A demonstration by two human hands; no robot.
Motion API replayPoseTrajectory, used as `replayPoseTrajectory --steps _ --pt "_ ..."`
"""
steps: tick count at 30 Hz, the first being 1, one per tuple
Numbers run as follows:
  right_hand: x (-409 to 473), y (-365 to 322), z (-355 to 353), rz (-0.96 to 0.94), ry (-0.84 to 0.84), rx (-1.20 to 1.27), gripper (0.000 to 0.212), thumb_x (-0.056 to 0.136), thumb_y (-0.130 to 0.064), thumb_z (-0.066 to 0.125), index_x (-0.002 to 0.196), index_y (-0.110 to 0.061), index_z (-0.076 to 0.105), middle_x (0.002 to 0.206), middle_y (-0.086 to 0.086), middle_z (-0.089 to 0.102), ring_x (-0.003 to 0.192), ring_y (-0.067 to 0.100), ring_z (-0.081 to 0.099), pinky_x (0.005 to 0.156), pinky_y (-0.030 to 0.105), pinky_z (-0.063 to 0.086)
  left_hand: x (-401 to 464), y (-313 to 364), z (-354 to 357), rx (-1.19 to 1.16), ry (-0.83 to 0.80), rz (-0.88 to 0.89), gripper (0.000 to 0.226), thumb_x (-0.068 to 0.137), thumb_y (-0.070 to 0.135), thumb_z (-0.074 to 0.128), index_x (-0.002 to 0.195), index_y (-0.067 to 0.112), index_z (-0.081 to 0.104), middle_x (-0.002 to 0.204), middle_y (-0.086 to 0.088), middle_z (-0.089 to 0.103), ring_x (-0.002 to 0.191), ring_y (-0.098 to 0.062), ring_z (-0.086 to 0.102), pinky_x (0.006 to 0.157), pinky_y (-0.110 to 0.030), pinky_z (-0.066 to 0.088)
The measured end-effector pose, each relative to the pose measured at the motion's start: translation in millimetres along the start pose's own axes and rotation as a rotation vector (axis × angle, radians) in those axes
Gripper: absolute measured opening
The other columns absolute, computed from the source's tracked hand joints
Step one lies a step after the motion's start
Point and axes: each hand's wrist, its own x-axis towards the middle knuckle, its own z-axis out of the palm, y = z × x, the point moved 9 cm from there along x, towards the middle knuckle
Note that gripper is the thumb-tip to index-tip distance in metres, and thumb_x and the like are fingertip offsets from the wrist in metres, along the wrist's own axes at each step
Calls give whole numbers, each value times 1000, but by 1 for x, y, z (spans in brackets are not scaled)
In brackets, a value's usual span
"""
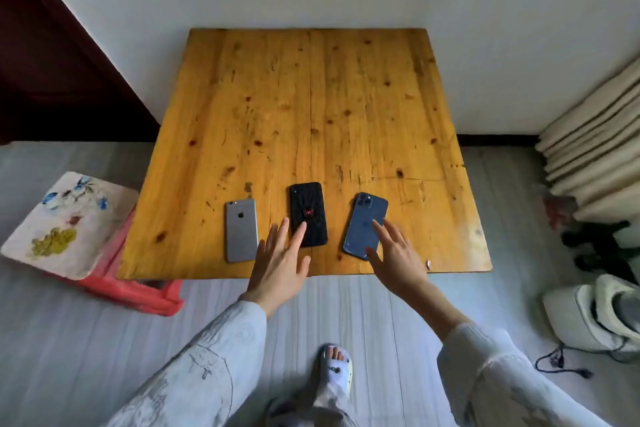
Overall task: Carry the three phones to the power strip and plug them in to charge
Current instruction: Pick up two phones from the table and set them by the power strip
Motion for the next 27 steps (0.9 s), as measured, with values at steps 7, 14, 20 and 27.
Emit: replayPoseTrajectory --steps 7,14,20,27 --pt "74 51 40 285 23 44 68 86 -49 49 138 -9 31 138 15 38 126 32 36 100 40 37 83 -18 55 -36 33 -206 68 91 39 45 145 30 5 156 -16 -6 143 -35 -2 115 -53 11" --pt "85 51 63 547 77 133 108 62 -56 73 139 -4 18 131 14 32 120 34 35 90 46 42 106 -20 66 26 99 -357 73 87 37 55 145 27 13 151 -24 5 135 -41 12 104 -51 30" --pt "87 62 70 724 34 303 109 55 -38 85 136 -9 19 131 13 29 120 34 32 90 49 40 116 -31 63 -160 44 -579 115 68 18 79 144 31 -7 138 -19 18 123 -37 23 98 -50 33" --pt "80 63 75 769 -17 293 95 52 -37 87 122 -9 29 128 13 33 118 31 34 89 45 41 97 -49 77 -362 -25 -667 119 67 15 79 144 17 -11 151 -23 8 140 -38 10 112 -52 17"
